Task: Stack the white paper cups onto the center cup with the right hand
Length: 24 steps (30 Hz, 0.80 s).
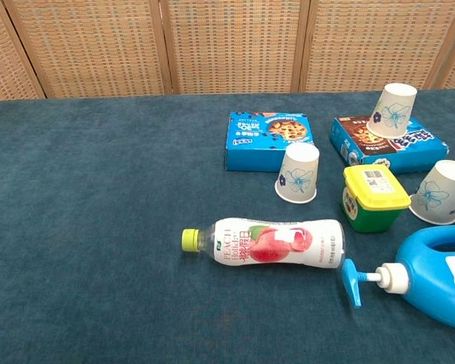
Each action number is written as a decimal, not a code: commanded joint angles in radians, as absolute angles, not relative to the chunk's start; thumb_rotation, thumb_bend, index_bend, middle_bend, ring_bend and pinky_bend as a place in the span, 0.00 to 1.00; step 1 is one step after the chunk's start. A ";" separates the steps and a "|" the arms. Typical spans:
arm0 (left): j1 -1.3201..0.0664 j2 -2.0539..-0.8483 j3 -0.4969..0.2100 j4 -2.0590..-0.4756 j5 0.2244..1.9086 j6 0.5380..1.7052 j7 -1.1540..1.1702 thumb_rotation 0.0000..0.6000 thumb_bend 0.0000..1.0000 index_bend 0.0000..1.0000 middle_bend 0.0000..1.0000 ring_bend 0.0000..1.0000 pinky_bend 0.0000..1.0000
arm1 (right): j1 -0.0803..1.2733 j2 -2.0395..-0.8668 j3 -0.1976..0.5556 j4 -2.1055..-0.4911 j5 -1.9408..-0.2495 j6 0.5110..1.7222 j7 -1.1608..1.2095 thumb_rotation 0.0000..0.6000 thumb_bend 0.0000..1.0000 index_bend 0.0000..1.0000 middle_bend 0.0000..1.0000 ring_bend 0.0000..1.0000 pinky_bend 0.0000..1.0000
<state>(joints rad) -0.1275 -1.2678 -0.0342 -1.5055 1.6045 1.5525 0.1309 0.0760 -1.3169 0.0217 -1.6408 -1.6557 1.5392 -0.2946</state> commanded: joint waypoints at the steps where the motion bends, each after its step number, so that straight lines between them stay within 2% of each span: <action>1: -0.128 -1.268 -0.035 -1.505 1.603 1.552 0.131 1.00 0.21 0.00 0.00 0.00 0.00 | 0.076 -1.317 0.022 -1.640 -1.654 1.538 -0.294 1.00 0.09 0.02 0.00 0.00 0.00; 24: -0.123 -1.266 -0.034 -1.506 1.613 1.567 0.128 1.00 0.21 0.00 0.00 0.00 0.00 | 0.077 -1.322 0.016 -1.639 -1.679 1.549 -0.286 1.00 0.09 0.02 0.00 0.00 0.00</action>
